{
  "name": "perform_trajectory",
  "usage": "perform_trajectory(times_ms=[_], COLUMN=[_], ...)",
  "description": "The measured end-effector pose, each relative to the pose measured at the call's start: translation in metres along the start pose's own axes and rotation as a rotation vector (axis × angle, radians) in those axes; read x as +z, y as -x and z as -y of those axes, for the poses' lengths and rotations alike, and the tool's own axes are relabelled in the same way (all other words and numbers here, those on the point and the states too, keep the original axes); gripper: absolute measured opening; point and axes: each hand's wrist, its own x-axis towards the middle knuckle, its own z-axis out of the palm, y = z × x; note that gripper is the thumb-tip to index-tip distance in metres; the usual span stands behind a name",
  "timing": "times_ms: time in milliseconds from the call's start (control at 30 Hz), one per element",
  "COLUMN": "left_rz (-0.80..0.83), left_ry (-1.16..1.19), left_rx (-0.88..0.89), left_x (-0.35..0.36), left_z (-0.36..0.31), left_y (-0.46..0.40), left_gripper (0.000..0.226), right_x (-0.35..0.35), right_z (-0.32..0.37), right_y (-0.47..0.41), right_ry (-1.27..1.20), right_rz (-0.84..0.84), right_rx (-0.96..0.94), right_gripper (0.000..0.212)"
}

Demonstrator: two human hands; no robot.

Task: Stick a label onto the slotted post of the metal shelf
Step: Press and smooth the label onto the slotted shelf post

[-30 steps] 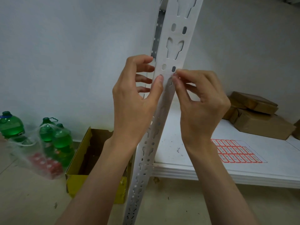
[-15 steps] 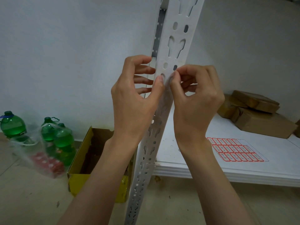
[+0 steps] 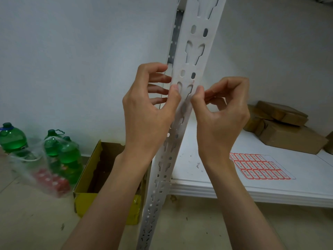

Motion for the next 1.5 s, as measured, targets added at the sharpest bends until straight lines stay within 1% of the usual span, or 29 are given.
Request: perform_trajectory(times_ms=[67, 133, 300, 400, 467, 533, 600, 700, 867, 967, 1033, 1100, 1267, 1500], left_rz=[0.001, 0.007, 0.022, 0.032, 0.047, 0.059, 0.070, 0.099, 0.125, 0.135, 0.141, 0.143, 0.154, 0.153], left_ry=[-0.004, -0.005, -0.030, -0.042, -0.046, -0.055, -0.067, -0.066, -0.031, -0.059, -0.090, -0.125, -0.167, -0.173], left_rx=[0.002, 0.008, 0.030, 0.036, 0.026, 0.010, -0.010, -0.047, -0.195, -0.190, -0.170, -0.145, -0.100, -0.076], left_x=[0.000, 0.000, -0.001, 0.001, 0.004, 0.006, 0.009, 0.013, 0.017, 0.019, 0.018, 0.017, 0.014, 0.015], left_z=[0.000, 0.001, 0.003, 0.003, 0.000, -0.004, -0.008, -0.011, -0.013, -0.015, -0.016, -0.015, -0.015, -0.015], left_y=[0.000, 0.000, -0.001, -0.001, -0.003, -0.006, -0.010, -0.013, -0.023, -0.026, -0.027, -0.028, -0.030, -0.031], left_gripper=[0.036, 0.035, 0.036, 0.039, 0.045, 0.051, 0.050, 0.039, 0.020, 0.018, 0.018, 0.019, 0.018, 0.019], right_x=[-0.001, -0.003, -0.007, -0.008, -0.010, -0.014, -0.020, -0.030, -0.043, -0.048, -0.049, -0.048, -0.043, -0.035], right_z=[0.000, 0.002, 0.008, 0.006, 0.001, -0.009, -0.022, -0.046, -0.079, -0.091, -0.094, -0.093, -0.082, -0.069], right_y=[-0.003, -0.005, -0.006, -0.006, -0.007, -0.008, -0.009, -0.007, 0.006, 0.011, 0.013, 0.013, 0.003, -0.005], right_ry=[-0.008, -0.031, -0.148, -0.145, -0.109, -0.053, 0.031, 0.200, 0.380, 0.536, 0.572, 0.567, 0.480, 0.398], right_rz=[-0.025, -0.038, -0.053, -0.023, 0.012, 0.072, 0.157, 0.289, 0.484, 0.657, 0.731, 0.722, 0.590, 0.508], right_rx=[0.035, 0.056, 0.106, 0.123, 0.159, 0.229, 0.319, 0.437, 0.603, 0.658, 0.696, 0.700, 0.610, 0.529], right_gripper=[0.023, 0.018, 0.010, 0.006, 0.005, 0.009, 0.015, 0.016, 0.021, 0.027, 0.028, 0.026, 0.012, 0.013])
